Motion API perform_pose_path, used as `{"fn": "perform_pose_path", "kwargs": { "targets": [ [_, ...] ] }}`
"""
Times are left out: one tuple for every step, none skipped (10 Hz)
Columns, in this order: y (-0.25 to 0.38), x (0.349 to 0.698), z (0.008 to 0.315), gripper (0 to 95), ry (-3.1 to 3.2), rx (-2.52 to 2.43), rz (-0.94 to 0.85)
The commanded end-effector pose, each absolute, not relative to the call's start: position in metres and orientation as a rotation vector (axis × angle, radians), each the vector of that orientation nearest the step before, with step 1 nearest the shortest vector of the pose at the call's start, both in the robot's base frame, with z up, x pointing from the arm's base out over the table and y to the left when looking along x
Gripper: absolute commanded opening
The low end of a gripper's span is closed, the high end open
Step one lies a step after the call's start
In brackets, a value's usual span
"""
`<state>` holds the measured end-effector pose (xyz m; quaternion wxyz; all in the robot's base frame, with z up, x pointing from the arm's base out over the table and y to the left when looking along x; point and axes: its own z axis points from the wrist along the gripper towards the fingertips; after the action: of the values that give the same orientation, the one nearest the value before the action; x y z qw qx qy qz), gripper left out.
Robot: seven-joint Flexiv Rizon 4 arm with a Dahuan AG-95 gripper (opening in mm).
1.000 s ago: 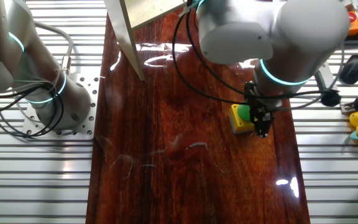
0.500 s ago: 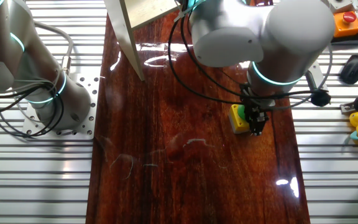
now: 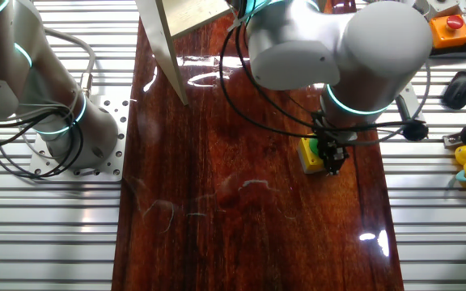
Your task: Put the object on the shelf
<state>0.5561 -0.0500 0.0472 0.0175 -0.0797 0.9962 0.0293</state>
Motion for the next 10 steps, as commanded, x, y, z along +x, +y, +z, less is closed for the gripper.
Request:
{"fn": "perform_pose_path", "kwargs": {
  "targets": [
    [-0.051,0.557,0.047,0.0,3.084,-0.255,0.135],
    [-0.051,0.557,0.051,0.0,3.089,-0.257,0.137],
    [-0.050,0.556,0.062,0.0,3.095,-0.270,0.124],
    [-0.049,0.555,0.071,0.0,3.095,-0.289,0.108],
    [-0.048,0.553,0.083,0.0,3.095,-0.300,0.099],
    [-0.047,0.551,0.093,0.0,3.097,-0.299,0.097],
    [-0.045,0.550,0.099,0.0,3.098,-0.296,0.094],
    [-0.044,0.549,0.104,0.0,3.099,-0.303,0.071],
    [-0.046,0.547,0.107,0.0,3.099,-0.311,0.072],
    [-0.047,0.547,0.108,0.0,3.098,-0.316,0.073]
  ]
}}
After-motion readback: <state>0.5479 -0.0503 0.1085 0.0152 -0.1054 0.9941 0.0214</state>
